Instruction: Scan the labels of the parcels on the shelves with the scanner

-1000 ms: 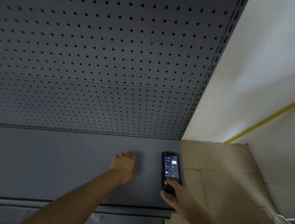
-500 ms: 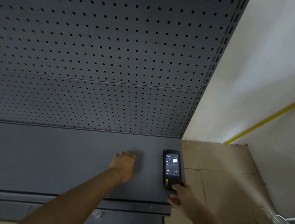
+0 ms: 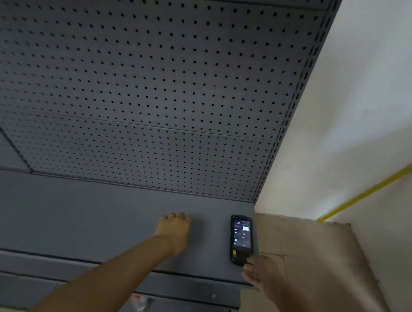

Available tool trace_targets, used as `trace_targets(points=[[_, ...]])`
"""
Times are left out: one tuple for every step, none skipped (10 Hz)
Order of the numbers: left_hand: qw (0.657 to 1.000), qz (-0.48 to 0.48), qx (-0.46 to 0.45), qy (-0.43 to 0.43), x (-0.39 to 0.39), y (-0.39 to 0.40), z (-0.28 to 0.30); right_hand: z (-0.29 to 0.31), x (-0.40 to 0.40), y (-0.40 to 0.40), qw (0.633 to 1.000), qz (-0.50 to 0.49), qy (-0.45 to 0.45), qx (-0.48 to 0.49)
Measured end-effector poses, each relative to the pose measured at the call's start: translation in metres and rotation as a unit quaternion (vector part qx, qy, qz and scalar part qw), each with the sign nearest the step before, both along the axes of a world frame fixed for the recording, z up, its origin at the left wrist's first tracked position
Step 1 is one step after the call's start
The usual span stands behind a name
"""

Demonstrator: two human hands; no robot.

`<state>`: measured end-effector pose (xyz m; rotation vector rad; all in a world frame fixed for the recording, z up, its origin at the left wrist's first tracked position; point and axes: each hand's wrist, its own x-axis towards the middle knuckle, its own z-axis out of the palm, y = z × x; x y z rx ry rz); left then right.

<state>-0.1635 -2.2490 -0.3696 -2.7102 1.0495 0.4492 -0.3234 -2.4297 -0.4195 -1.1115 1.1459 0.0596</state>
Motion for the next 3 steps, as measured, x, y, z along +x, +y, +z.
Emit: trace_targets(points=[[1.000,-0.001,-0.015,-0.012,-0.012,0.016,0.015,0.016,-0.010,0.011,1.000,0.021,-0.015,-0.015],[0.999,0.000,-0.031,-0.020,-0.025,0.035,0.030,0.029,-0.028,0.026,0.997,0.049,-0.039,-0.043],[0.998,-0.002,-0.049,-0.028,-0.045,0.059,0.045,0.047,-0.043,0.049,0.991,0.049,-0.073,-0.104]])
